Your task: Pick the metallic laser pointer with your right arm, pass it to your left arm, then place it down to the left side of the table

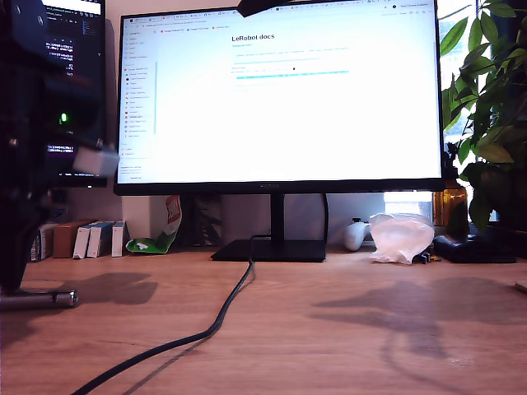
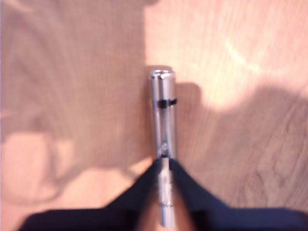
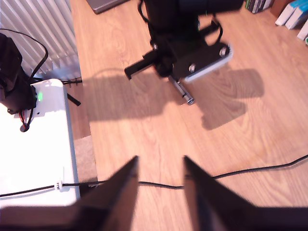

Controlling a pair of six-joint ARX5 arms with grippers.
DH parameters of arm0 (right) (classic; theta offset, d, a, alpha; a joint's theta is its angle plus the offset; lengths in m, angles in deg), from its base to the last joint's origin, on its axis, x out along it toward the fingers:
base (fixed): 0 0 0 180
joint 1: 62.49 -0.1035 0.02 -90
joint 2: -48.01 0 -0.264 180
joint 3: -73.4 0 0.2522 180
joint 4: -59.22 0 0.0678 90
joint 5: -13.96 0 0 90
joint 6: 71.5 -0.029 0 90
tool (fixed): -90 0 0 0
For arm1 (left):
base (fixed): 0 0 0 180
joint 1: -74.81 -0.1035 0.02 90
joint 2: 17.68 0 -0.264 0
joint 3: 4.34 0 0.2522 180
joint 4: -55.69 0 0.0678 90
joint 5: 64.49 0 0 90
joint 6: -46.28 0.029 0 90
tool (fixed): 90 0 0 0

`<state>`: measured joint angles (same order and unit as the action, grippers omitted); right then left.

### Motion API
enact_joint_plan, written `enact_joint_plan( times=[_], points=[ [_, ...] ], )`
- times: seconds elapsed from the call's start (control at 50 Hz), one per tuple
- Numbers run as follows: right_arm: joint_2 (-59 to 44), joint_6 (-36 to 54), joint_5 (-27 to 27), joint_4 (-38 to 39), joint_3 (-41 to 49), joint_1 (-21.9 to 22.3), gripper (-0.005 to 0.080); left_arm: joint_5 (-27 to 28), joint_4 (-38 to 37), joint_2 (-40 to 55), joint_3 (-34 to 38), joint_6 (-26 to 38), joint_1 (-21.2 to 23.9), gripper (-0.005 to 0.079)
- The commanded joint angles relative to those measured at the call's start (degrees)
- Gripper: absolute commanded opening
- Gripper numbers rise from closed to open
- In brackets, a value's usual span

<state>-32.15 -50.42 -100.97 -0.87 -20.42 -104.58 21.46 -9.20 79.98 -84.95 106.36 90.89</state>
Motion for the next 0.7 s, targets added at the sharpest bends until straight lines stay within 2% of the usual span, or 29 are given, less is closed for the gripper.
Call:
enact_joint_plan(
  times=[0.0, 0.04, 0.28, 0.36, 0.52, 0.6, 0.68],
  points=[
    [-0.6, 0.1, -0.2, 0.2, 0.4, -0.2, 0.0038, 1.0, 0.6, -3.2, -0.3, -3.4, -0.1, -0.0019],
    [-0.6, -0.1, -0.2, 0.2, 0.4, -0.2, -0.0013, 1.7, 0.9, -4.4, -0.6, -5.6, -0.2, -0.002],
    [-0.6, -3.5, -0.1, 3.3, 0.4, -0.1, -0.0013, 9.7, 3.5, -11.7, -3.3, -12.6, -0.2, -0.0019],
    [-0.6, -4.0, -0.2, 5.0, 0.4, 0.0, -0.0013, 10.8, 4.6, -13.6, -4.7, -18.6, -0.2, -0.0019],
    [-0.6, -16.8, 0.6, 12.2, 0.4, 2.2, -0.0013, 16.7, 8.4, -16.7, -7.4, -28.6, -0.8, -0.0019],
    [-0.5, -16.9, 4.7, 16.2, 0.4, 3.8, -0.0013, 21.4, 12.6, -18.2, -7.5, -33.7, -1.7, -0.0019],
    [-0.3, -16.5, 10.6, 21.2, 0.4, 5.4, -0.0013, 23.8, 16.5, -19.6, -7.5, -37.5, -2.4, -0.0019]
  ],
)
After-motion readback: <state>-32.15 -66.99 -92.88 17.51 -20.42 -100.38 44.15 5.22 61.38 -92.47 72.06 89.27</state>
